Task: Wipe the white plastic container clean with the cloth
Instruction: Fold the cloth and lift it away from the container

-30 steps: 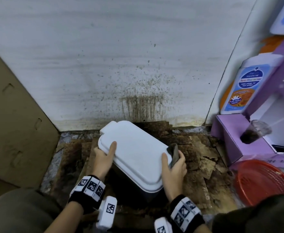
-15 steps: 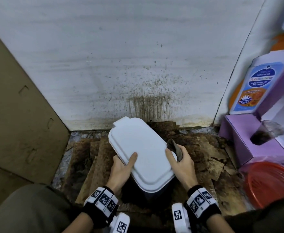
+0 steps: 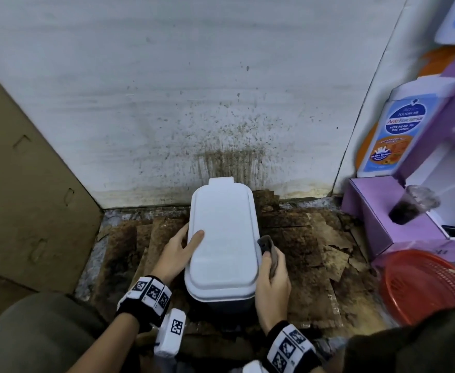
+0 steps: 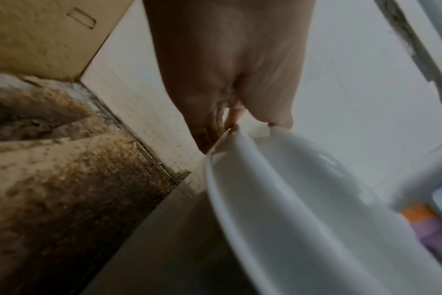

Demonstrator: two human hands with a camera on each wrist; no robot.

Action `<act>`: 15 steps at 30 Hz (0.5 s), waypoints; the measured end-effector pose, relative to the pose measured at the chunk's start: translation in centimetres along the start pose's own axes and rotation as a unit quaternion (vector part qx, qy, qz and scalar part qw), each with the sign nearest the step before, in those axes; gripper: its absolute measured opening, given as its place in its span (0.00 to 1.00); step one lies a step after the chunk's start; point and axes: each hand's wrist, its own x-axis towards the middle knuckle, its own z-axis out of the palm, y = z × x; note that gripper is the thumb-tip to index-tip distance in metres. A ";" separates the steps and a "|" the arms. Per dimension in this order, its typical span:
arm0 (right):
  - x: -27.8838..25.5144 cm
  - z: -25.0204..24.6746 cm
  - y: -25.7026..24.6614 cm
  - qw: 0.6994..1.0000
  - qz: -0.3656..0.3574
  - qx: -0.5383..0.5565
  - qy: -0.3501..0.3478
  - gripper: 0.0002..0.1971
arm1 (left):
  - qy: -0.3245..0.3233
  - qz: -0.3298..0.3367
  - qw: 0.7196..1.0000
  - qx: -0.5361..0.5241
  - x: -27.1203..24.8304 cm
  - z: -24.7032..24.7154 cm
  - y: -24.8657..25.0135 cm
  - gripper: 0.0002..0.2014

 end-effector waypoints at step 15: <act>1.4 3.3 -5.0 0.767 -0.377 -0.436 -0.281 0.26 | 0.138 0.073 0.969 0.192 -2.6 -0.8 2.3 0.15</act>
